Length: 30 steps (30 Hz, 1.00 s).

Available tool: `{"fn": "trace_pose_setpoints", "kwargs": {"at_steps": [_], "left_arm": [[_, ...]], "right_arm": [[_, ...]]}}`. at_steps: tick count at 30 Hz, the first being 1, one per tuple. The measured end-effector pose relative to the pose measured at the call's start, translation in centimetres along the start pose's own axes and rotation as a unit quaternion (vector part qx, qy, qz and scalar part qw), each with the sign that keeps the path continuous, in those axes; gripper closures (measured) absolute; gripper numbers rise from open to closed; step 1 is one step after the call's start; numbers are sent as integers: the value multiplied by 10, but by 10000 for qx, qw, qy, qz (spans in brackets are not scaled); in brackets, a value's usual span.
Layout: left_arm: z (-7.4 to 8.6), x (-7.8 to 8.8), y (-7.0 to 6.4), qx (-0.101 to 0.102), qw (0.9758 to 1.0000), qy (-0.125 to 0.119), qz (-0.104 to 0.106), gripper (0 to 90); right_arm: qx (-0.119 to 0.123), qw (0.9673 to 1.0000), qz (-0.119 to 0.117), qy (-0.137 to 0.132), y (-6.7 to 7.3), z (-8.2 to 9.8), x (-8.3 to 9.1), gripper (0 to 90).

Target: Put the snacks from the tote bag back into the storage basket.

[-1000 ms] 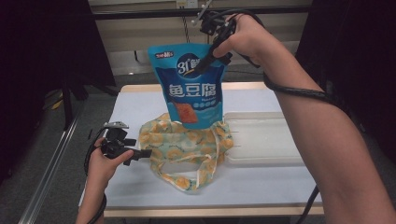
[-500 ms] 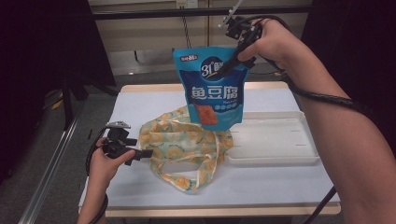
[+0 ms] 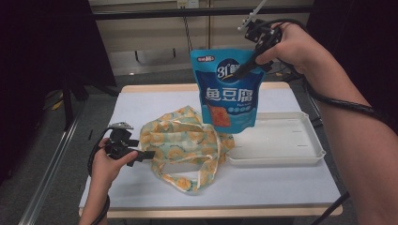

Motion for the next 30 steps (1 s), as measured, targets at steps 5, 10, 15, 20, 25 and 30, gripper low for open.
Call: {"fn": "trace_pose_setpoints", "kwargs": {"at_steps": [5,10,15,20,25,30], "left_arm": [[0,0,0,-6,10000,13,-18,60],[0,0,1,-8,10000,22,-32,60],[-2,-1,0,-10,10000,7,-27,60],[-3,-1,-1,-91,9999,29,-62,59],[-3,-1,-2,-74,10000,31,-41,60],[-2,0,-2,-62,9999,-35,-90,59]], "right_arm": [[-74,10000,12,17,-3,10,1,900],[-140,9998,55,90,-6,21,1,900],[-232,9997,67,71,-10,32,0,900],[-226,9997,68,114,-11,40,-1,900],[-337,9993,109,97,-12,51,0,900],[-427,9989,126,111,-15,63,-1,900]]}}
Point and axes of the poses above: each handheld gripper's, and its own axes: x roughly backward along the jaws, z roughly out of its underside, y roughly to its left, the point moved 2 cm from there along -x, roughly forward along the jaws, and after that the axes turned 14 degrees about y, right-handed, at the moved point
